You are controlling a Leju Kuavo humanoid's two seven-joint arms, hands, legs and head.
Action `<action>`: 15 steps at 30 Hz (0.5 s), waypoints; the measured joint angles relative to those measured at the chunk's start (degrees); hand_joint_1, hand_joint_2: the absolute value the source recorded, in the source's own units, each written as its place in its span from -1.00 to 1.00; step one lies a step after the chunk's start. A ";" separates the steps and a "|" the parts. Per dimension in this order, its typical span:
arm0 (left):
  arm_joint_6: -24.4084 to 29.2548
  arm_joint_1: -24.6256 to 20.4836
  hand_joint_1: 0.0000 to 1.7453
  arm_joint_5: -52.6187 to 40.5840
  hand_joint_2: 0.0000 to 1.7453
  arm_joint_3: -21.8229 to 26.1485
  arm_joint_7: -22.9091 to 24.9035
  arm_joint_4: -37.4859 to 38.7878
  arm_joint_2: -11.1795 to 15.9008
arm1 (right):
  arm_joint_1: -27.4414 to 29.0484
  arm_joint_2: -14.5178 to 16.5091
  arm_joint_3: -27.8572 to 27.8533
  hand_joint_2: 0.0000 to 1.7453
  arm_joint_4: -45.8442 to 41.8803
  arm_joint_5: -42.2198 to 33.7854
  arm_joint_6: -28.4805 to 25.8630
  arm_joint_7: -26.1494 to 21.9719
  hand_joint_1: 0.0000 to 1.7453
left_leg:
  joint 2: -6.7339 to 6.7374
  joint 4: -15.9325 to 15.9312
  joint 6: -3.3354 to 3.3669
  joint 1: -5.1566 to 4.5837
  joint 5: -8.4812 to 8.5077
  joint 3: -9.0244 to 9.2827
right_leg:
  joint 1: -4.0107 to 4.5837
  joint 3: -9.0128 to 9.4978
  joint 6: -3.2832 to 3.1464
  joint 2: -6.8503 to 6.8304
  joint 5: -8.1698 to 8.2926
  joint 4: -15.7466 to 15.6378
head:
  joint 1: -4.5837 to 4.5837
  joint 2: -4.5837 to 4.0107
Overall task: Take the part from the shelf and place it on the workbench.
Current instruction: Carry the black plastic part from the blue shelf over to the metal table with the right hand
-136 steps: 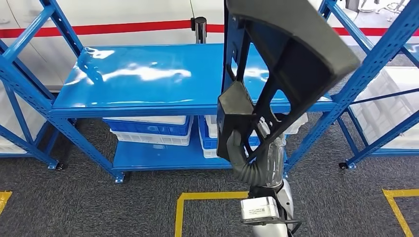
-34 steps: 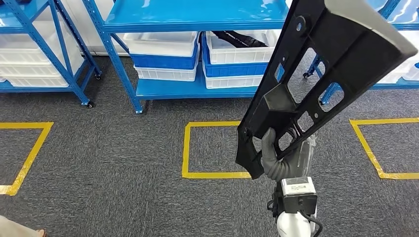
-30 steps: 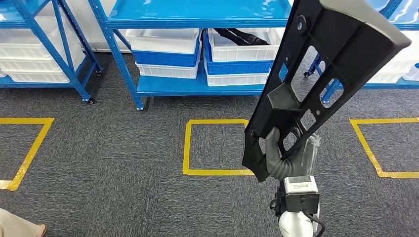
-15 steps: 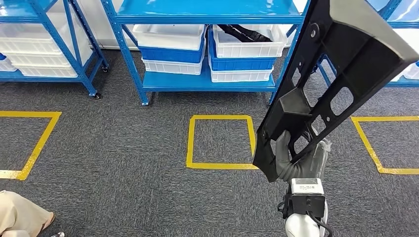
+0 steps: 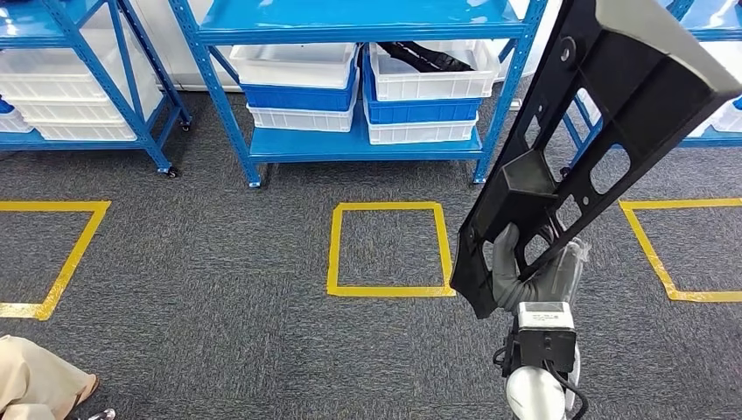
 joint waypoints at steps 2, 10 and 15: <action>-0.01 -0.01 -1.00 0.00 1.00 0.00 0.00 0.01 0.02 | -0.48 -0.06 -0.02 1.00 0.50 -0.48 0.00 -0.01 1.00 | 0.00 -0.01 -0.34 0.01 0.03 -0.06 | 0.02 -0.08 0.00 -0.01 0.00 0.01 | 0.01 0.00; -0.01 -0.03 -1.00 0.07 1.00 0.02 0.02 0.02 0.04 | -1.57 -0.07 -0.03 1.00 2.04 -1.58 0.19 -0.01 1.00 | -0.09 0.05 -0.64 -0.18 0.07 -0.41 | -0.05 -0.39 0.05 -0.11 0.05 0.03 | 0.02 0.00; -0.01 -0.03 -1.00 0.09 1.00 0.02 0.02 0.02 0.08 | -1.66 -0.07 -0.01 1.00 2.52 -1.62 0.19 -0.01 1.00 | -0.11 0.08 -0.64 -0.32 0.07 -0.47 | -0.20 -0.43 0.06 -0.13 0.06 0.03 | 0.01 0.00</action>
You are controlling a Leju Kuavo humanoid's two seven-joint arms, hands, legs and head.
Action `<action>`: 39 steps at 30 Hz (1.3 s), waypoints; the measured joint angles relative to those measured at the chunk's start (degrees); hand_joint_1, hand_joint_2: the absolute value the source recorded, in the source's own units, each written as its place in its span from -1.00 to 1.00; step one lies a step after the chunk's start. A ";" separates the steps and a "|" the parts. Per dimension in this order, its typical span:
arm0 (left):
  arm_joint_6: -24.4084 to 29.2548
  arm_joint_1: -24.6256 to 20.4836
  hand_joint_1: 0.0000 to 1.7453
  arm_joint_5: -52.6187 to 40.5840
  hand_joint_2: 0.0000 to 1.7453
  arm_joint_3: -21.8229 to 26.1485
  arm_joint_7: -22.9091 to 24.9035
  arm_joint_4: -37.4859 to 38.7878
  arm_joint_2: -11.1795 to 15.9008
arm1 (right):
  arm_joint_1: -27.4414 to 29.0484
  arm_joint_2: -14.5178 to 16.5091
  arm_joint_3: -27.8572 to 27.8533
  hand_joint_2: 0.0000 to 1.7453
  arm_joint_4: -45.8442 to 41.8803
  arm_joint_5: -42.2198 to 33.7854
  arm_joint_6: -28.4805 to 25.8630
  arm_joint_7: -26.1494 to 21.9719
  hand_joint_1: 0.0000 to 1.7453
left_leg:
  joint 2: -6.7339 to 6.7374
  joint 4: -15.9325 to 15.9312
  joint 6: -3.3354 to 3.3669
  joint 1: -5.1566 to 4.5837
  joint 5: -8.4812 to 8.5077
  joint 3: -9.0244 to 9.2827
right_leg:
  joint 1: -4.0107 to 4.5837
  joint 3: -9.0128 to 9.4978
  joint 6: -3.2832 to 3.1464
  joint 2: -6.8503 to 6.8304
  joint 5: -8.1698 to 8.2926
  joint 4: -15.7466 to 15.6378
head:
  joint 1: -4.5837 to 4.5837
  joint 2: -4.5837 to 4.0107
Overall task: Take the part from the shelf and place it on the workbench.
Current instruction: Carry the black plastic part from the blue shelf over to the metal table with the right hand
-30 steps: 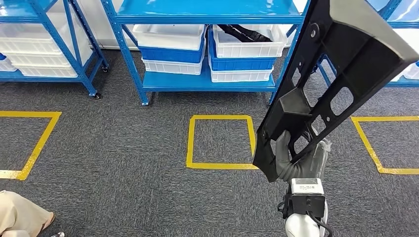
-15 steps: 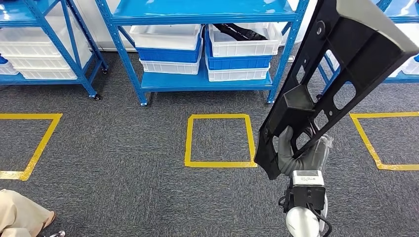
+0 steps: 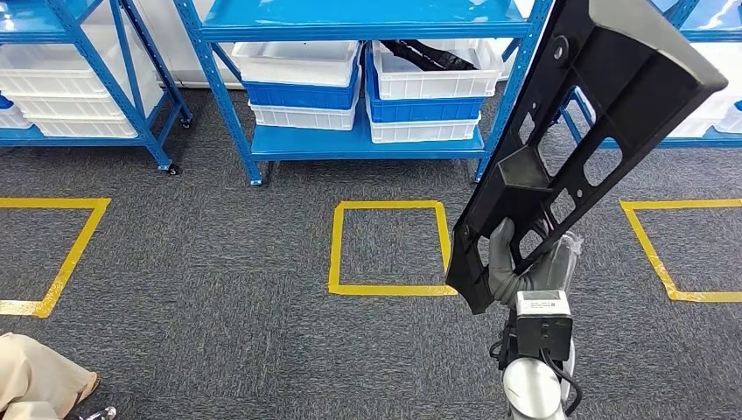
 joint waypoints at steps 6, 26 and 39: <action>0.10 -0.06 -1.00 0.49 1.00 0.09 0.00 0.02 0.24 | -0.36 0.07 0.02 1.00 0.58 -1.58 0.99 -0.03 1.00 | 0.07 -0.13 0.53 -0.21 0.06 0.02 | -0.63 0.22 0.72 0.06 0.48 -0.68 | -0.10 0.00; 1.27 -0.11 -1.00 1.71 1.00 2.19 0.87 0.49 0.31 | -3.09 0.18 0.43 1.00 3.61 -4.50 3.43 -0.19 1.00 | 1.77 9.44 -2.44 2.76 -6.50 -3.82 | -1.99 -3.91 0.62 0.24 0.52 3.75 | -0.61 0.01; 1.90 -0.22 -1.00 1.80 1.00 2.53 1.33 0.34 0.37 | -5.85 1.21 0.69 1.00 4.77 -4.29 4.39 1.62 1.00 | -2.29 1.37 5.34 -2.44 -2.57 1.46 | 0.88 -6.28 -0.36 5.56 2.35 3.95 | -0.99 0.00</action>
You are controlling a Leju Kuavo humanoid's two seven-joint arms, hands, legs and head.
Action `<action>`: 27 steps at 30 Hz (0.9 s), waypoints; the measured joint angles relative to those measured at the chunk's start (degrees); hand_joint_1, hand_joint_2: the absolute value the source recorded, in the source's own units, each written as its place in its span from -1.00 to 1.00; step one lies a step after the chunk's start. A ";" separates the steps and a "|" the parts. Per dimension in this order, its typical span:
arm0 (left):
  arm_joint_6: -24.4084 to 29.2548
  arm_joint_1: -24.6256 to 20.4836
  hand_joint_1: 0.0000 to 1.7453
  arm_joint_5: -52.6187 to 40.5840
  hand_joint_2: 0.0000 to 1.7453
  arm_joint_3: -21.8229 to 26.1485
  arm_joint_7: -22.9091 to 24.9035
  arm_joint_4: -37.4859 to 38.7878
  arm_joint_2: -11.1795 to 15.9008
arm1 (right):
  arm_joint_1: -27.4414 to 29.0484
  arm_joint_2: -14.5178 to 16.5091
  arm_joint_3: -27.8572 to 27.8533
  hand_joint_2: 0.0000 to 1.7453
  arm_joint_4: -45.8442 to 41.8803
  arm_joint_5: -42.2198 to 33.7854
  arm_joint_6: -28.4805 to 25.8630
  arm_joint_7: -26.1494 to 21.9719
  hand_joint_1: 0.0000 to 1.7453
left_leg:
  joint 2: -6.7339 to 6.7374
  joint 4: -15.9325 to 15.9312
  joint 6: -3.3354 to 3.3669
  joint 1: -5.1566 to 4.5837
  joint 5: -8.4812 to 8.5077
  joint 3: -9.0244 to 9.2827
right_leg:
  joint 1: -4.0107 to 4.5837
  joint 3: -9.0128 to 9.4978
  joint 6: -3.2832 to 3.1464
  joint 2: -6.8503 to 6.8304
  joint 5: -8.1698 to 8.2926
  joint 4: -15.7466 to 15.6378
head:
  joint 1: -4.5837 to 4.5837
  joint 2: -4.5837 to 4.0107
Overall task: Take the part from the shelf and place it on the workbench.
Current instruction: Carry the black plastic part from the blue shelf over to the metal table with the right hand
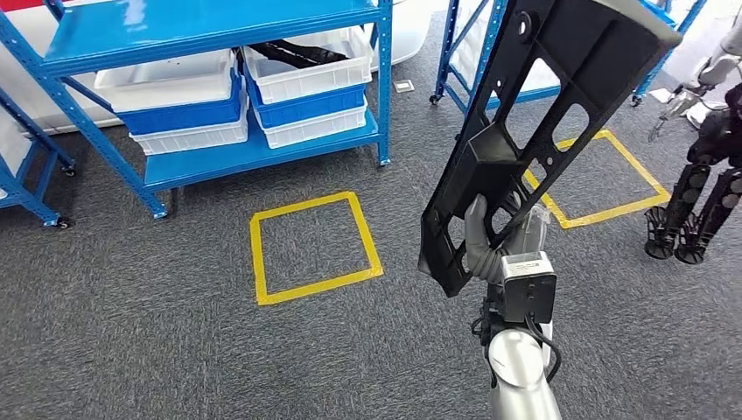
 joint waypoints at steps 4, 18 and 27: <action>0.02 0.15 -1.00 0.56 1.00 0.33 0.16 0.03 -0.39 | -0.31 0.00 0.05 1.00 0.27 0.08 0.45 -0.02 1.00 | 3.39 -1.13 -1.09 0.74 1.05 -0.40 | -1.03 -5.18 0.67 -4.44 -6.02 11.51 | 0.31 0.01; 0.57 0.15 -1.00 1.53 1.00 1.71 0.33 0.03 -1.05 | -1.43 0.68 0.42 1.00 1.51 2.36 -1.10 -0.88 1.00 | 3.62 10.11 -7.03 3.34 -6.70 -4.55 | -3.08 2.67 0.43 -5.55 -1.73 -0.88 | -0.21 0.00; 0.47 0.23 -1.00 0.88 1.00 1.78 0.03 0.05 -0.96 | -0.19 0.74 0.45 1.00 1.32 5.91 -6.06 -1.86 1.00 | -1.86 1.28 -4.89 2.52 -3.17 1.70 | -2.55 1.51 1.55 0.42 0.00 -1.04 | -0.28 0.00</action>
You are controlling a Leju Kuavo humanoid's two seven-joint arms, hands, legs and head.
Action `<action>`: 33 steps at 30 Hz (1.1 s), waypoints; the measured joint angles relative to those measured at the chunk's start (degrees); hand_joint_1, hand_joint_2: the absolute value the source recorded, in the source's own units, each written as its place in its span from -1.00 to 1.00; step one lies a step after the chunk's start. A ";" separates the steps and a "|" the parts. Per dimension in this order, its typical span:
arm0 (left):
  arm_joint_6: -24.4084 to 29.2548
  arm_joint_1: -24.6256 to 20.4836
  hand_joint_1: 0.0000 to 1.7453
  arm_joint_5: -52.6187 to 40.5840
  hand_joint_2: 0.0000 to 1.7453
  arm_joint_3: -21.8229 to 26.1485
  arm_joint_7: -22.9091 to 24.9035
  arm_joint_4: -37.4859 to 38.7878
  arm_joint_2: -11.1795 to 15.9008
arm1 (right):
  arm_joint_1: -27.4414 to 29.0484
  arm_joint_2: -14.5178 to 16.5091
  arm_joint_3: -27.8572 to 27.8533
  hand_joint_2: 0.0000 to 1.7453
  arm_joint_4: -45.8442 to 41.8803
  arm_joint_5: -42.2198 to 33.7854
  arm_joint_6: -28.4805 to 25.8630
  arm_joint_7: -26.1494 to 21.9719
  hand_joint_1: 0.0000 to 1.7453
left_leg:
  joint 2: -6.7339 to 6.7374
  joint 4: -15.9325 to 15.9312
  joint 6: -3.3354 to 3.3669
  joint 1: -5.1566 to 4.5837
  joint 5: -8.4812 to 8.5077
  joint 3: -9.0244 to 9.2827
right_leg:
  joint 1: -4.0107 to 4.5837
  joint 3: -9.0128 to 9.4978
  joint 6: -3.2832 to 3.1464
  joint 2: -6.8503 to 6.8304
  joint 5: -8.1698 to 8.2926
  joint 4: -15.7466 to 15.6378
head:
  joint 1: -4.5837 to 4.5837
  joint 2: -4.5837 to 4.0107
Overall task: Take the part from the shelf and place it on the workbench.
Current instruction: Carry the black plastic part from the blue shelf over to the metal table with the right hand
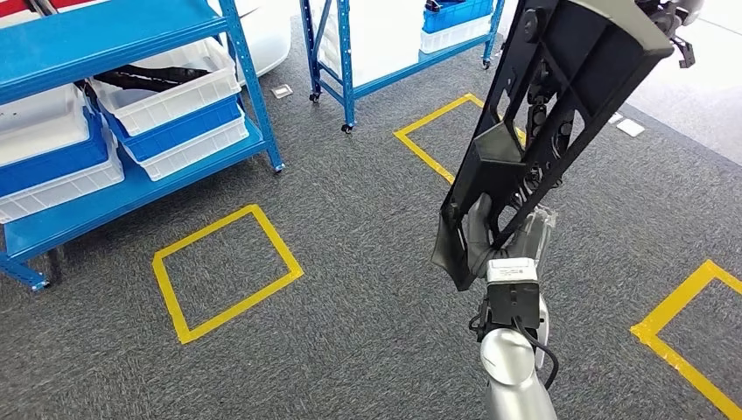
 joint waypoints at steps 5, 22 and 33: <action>-0.13 -0.03 -1.00 -0.04 1.00 0.04 -0.09 0.01 -0.04 | 0.88 -0.11 -0.01 1.00 -0.53 0.31 -0.41 -0.25 1.00 | 3.67 -2.39 1.69 -0.26 2.33 0.16 | 0.34 -3.06 0.63 -2.46 -1.93 3.85 | 0.32 0.00; -0.37 0.18 -1.00 -1.01 1.00 0.62 -0.04 0.09 -0.16 | 3.22 -0.92 -0.18 1.00 -1.74 8.09 -9.52 -0.37 1.00 | 5.00 9.09 -1.23 -0.14 -4.14 -5.60 | 0.12 3.65 -0.98 -5.73 -2.46 -1.56 | 0.36 0.00; -1.11 0.23 -1.00 -3.38 1.00 0.64 -0.25 0.11 -0.08 | 3.09 4.48 -6.89 1.00 -5.19 39.79 -17.19 -0.63 1.00 | 0.48 -0.65 -0.08 0.31 2.10 -1.35 | 0.26 2.09 0.64 1.04 -1.50 -1.39 | 0.21 0.00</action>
